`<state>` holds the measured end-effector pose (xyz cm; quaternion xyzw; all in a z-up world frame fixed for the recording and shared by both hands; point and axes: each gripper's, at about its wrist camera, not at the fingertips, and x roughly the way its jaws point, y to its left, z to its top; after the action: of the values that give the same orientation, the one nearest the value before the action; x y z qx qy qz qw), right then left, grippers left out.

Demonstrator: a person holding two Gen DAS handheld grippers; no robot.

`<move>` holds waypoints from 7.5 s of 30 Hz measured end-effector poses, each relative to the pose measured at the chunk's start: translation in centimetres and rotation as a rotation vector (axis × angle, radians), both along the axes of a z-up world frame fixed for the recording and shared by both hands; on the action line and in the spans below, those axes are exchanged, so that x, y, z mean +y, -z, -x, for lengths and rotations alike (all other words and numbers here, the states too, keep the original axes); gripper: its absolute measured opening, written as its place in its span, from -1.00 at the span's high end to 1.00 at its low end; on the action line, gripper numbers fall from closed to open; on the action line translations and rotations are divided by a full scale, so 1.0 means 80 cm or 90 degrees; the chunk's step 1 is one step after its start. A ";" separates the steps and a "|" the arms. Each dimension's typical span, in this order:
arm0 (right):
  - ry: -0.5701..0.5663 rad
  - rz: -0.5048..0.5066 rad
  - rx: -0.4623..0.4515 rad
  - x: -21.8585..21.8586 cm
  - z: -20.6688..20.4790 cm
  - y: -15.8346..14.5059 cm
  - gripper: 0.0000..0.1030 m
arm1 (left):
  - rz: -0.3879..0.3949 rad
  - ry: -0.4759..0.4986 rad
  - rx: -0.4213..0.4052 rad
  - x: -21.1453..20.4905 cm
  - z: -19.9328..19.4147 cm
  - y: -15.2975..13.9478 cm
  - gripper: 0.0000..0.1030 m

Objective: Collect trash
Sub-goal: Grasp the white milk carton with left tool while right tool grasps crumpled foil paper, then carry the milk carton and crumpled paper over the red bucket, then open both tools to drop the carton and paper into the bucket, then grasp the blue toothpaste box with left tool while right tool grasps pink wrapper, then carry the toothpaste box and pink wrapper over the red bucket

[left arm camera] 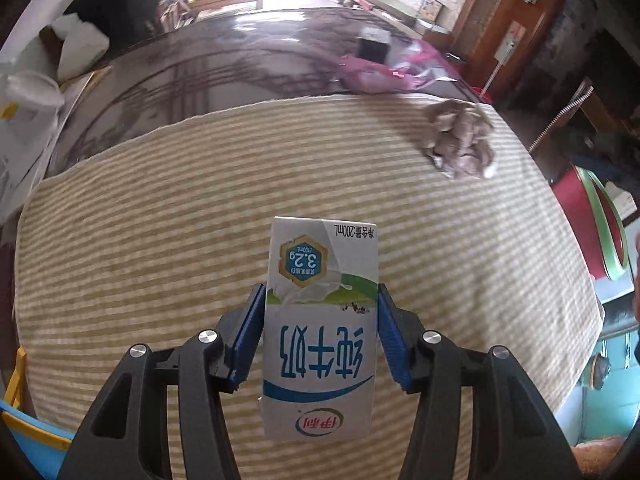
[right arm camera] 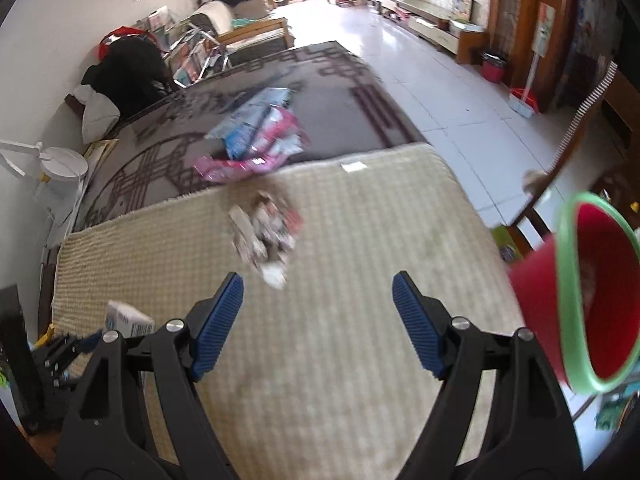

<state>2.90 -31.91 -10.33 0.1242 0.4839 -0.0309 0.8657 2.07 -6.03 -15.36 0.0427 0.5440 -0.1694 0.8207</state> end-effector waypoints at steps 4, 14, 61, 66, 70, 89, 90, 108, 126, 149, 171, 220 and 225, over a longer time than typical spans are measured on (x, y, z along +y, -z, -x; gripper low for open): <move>-0.018 -0.043 0.021 0.018 -0.047 0.021 -0.46 | 0.008 -0.006 0.009 0.009 -0.003 0.006 -0.01; -0.043 -0.035 0.072 0.043 -0.079 0.059 0.44 | 0.014 0.006 0.032 0.002 -0.013 0.024 -0.07; -0.020 -0.025 -0.072 -0.029 0.085 -0.048 0.50 | 0.048 0.029 -0.081 -0.090 0.013 -0.071 0.00; -0.010 -0.041 -0.074 -0.057 0.097 -0.045 0.50 | 0.049 0.034 -0.070 -0.122 0.031 -0.068 0.00; -0.010 -0.053 -0.084 -0.081 0.100 -0.049 0.50 | 0.056 0.018 -0.070 -0.145 0.037 -0.071 0.00; -0.049 -0.086 -0.113 -0.176 0.101 -0.060 0.50 | 0.019 -0.010 -0.087 -0.239 0.051 -0.085 0.00; -0.048 -0.088 -0.115 -0.180 0.102 -0.060 0.50 | 0.019 -0.009 -0.088 -0.244 0.051 -0.086 0.00; 0.108 -0.077 -0.132 -0.326 0.144 -0.061 0.50 | 0.031 0.097 -0.114 -0.378 0.046 -0.109 0.00; 0.272 -0.045 -0.122 -0.446 0.229 -0.051 0.50 | 0.073 0.269 -0.115 -0.538 0.074 -0.120 0.00; 0.291 -0.037 -0.103 -0.450 0.246 -0.052 0.46 | 0.088 0.330 -0.087 -0.581 0.086 -0.107 -0.03; 0.231 -0.070 -0.098 -0.339 0.152 -0.039 -0.11 | -0.104 0.034 -0.185 -0.308 -0.158 -0.105 -0.52; -0.085 -0.117 0.084 0.098 -0.227 0.071 0.75 | 0.127 -0.177 -0.016 0.020 -0.106 -0.011 0.31; -0.146 -0.105 0.009 0.078 -0.163 -0.003 0.75 | 0.132 -0.160 -0.031 0.007 -0.113 -0.024 0.31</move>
<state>15.96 -25.66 -10.09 0.1387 0.5016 0.1069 0.8472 11.11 -5.44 -13.41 -0.1066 0.5049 -0.1195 0.8482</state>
